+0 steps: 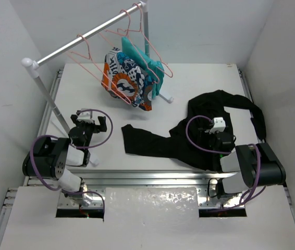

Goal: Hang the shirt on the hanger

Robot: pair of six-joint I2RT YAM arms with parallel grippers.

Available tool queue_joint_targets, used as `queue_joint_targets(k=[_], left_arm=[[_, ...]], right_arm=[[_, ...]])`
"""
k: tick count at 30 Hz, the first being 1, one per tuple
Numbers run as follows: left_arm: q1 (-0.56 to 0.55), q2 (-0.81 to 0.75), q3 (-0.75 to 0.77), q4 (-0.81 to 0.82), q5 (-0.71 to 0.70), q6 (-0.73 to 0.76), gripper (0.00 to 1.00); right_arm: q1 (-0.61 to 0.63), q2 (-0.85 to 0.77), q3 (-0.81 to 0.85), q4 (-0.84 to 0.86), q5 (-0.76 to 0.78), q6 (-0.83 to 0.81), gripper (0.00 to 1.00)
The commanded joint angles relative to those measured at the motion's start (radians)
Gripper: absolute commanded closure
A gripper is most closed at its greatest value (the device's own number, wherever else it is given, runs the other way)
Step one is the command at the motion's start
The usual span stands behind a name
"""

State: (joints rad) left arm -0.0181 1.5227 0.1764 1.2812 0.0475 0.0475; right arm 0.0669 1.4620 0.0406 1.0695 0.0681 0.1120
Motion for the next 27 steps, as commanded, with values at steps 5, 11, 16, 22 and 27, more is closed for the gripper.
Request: queue_joint_targets(k=[5, 11, 16, 22, 27], left_arm=[[0.012, -0.001, 0.015, 0.052, 0.008, -0.009, 0.00], [0.010, -0.273, 0.093, -0.274, 0.188, 0.078, 0.00], [-0.037, -0.441, 0.095, -0.474, 0.199, 0.273, 0.00], [-0.079, -0.519, 0.161, -0.670, 0.158, 0.379, 0.00], [-0.088, -0.579, 0.242, -0.862, 0.180, 0.552, 0.00]], right_arm=[[-0.044, -0.046, 0.056, -0.099, 0.067, 0.069, 0.01], [-0.096, -0.376, 0.264, -0.575, 0.138, 0.255, 0.01], [-0.108, -0.401, 0.408, -0.999, 0.116, 0.486, 0.26], [-0.108, -0.275, 0.528, -1.266, 0.116, 0.580, 0.09], [-0.107, -0.122, 0.613, -1.272, 0.012, 0.494, 0.35]])
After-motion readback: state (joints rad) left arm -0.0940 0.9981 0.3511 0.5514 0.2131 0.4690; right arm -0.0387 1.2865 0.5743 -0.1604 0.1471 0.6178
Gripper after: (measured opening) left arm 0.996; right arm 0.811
